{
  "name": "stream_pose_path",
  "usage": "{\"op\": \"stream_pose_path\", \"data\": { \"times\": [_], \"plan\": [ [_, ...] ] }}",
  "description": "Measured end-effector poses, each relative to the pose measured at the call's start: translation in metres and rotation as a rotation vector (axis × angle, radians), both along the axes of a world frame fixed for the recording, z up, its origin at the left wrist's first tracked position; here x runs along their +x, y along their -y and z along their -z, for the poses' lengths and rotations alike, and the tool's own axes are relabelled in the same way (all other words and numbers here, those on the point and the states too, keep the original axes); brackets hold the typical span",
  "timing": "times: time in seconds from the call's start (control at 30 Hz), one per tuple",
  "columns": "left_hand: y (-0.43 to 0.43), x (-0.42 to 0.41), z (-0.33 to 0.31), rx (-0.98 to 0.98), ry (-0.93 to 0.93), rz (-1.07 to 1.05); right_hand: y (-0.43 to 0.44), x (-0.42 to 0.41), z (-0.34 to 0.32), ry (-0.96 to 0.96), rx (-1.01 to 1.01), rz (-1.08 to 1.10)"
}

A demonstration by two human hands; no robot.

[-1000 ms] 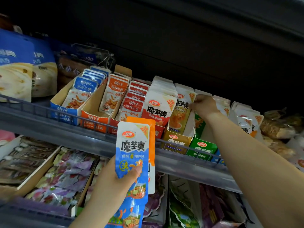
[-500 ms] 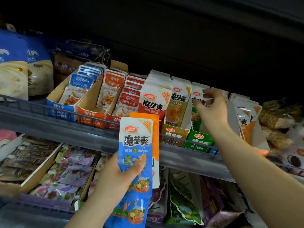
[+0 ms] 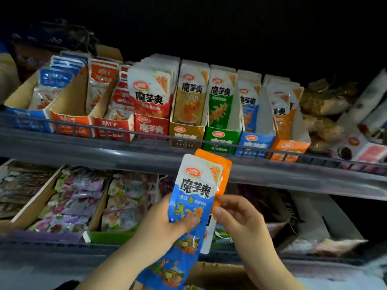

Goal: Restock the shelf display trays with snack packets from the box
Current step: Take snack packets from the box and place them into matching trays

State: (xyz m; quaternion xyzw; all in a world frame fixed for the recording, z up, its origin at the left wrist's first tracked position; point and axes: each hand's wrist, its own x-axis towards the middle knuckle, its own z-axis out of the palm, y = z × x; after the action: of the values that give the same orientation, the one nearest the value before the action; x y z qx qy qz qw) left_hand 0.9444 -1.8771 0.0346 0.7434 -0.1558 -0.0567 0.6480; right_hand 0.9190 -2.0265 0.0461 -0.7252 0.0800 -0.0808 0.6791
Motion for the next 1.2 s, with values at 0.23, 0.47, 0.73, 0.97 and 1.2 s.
{"op": "stream_pose_path", "data": {
  "times": [0.23,0.47,0.73,0.97,1.2],
  "plan": [
    [0.036,-0.004,0.027,0.110,-0.044,0.041,0.025,0.000,0.024,-0.081,-0.063,0.124],
    [0.052,-0.006,0.024,0.112,-0.043,0.052,0.032,0.007,0.029,-0.125,0.054,0.197],
    [0.053,-0.002,0.022,0.027,-0.192,-0.026,0.045,0.017,0.028,-0.082,0.161,0.297],
    [0.052,-0.001,0.018,-0.002,-0.208,-0.003,0.050,0.019,0.026,-0.074,0.142,0.376],
    [0.049,0.000,0.015,-0.010,-0.208,-0.042,0.055,0.020,0.024,-0.042,0.154,0.297]
  ]
}}
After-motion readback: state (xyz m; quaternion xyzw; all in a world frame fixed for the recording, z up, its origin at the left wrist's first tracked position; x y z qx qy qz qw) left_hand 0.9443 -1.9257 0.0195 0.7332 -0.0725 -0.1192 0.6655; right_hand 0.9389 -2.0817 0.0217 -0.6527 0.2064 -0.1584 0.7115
